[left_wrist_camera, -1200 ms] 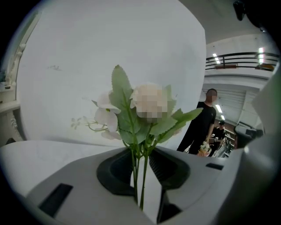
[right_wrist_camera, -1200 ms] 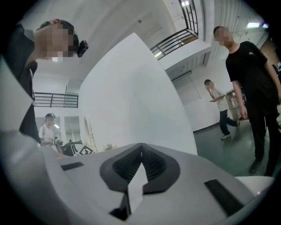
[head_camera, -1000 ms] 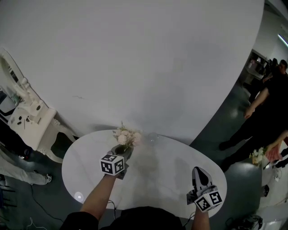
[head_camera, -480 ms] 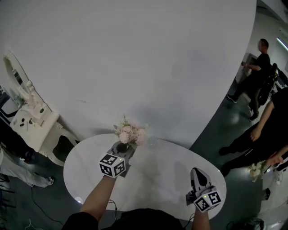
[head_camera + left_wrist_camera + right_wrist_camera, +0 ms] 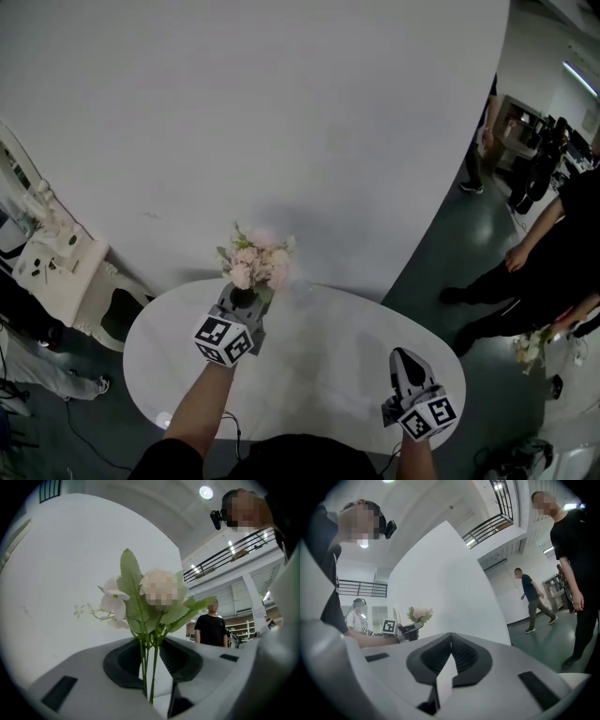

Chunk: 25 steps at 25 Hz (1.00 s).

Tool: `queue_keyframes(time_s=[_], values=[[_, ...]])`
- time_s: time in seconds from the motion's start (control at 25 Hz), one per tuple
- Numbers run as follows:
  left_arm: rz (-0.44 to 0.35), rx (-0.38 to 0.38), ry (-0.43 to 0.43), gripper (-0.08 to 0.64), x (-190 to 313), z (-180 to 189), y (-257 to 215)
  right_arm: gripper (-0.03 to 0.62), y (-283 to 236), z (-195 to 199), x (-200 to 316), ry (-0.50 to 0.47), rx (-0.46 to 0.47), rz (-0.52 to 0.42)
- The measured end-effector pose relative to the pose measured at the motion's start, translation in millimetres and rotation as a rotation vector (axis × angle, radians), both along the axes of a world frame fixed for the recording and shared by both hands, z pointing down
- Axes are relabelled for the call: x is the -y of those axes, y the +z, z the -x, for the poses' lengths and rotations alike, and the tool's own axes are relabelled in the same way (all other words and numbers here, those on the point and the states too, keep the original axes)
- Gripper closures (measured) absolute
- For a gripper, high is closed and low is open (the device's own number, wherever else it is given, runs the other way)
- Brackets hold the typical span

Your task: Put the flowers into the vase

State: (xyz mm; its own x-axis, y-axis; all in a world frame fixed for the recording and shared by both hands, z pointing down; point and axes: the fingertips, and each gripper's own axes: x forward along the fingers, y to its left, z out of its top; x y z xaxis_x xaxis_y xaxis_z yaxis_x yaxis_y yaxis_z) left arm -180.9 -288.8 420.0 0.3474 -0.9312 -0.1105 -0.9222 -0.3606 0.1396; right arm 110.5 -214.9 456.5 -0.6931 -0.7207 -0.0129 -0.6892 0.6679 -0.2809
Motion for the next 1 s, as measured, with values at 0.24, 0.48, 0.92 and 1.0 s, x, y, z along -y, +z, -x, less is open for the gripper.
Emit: queue_keyframes(time_s=[0.24, 0.48, 0.92, 1.0], values=[[-0.024, -0.032, 0.028, 0.459, 28.0, -15.8, -3.1, 0.571, 11.2, -22.3, 3.1, 0.046, -0.003, 0.024], [-0.07, -0.03, 0.048, 0.459, 51.7, -32.3, -13.3, 0.571, 18.4, -44.4, 6.8, 0.083, 0.002, 0.045], [-0.095, -0.063, 0.084, 0.459, 96.4, -43.4, -10.2, 0.571, 32.0, -43.8, 18.1, 0.086, -0.004, 0.085], [-0.097, -0.072, 0.079, 0.459, 103.2, -43.1, -8.4, 0.571, 37.2, -46.7, 20.3, 0.093, -0.006, 0.098]])
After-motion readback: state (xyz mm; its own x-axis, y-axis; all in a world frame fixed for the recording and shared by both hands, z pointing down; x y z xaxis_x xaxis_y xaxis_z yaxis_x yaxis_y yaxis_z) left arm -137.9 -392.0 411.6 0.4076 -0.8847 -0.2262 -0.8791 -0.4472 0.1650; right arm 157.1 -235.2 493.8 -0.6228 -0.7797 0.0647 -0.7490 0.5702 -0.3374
